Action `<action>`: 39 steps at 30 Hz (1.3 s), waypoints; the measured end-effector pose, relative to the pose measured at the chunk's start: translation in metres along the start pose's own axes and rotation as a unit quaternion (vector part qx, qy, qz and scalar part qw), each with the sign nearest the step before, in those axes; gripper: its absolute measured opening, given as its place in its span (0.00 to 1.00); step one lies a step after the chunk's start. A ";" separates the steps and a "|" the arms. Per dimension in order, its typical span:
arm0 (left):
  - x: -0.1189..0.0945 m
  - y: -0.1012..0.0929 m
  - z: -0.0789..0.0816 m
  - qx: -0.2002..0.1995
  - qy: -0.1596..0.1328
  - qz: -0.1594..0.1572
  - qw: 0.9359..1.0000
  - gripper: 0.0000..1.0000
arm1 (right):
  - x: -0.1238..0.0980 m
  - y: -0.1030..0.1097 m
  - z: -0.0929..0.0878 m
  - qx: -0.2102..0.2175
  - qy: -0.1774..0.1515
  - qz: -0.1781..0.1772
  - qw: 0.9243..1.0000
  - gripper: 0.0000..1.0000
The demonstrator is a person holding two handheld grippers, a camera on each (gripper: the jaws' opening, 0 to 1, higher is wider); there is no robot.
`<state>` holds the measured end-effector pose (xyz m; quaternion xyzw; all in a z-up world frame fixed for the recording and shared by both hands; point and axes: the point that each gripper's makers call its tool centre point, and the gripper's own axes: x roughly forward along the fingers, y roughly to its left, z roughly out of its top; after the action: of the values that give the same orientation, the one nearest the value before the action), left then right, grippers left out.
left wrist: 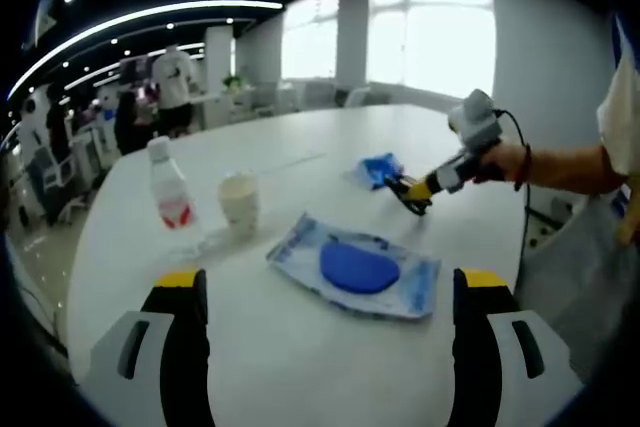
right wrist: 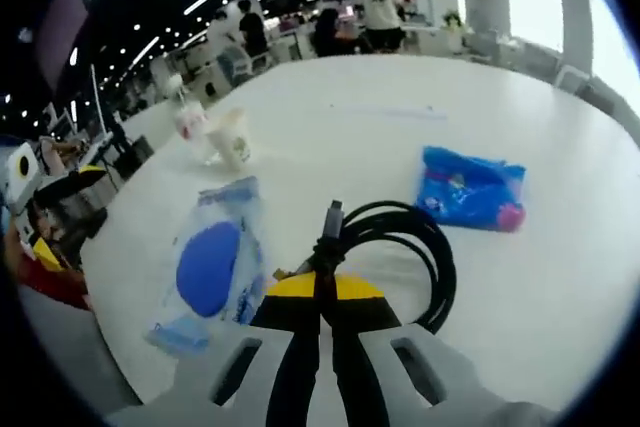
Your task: Arrange the tabletop items into an orderly group along one side of the table until the central work area is clear of visible clutter.
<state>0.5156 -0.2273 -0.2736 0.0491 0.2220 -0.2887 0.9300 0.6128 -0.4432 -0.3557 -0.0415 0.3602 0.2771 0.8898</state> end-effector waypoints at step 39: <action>-0.004 0.012 -0.001 -0.007 0.002 0.017 1.000 0.99 | 0.031 0.003 -0.021 -0.080 0.046 -0.005 0.996 0.04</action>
<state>0.5193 -0.2154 -0.2733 0.0468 0.2246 -0.2716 0.9347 0.6168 -0.4324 -0.3911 -0.1270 0.3772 0.2985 0.8674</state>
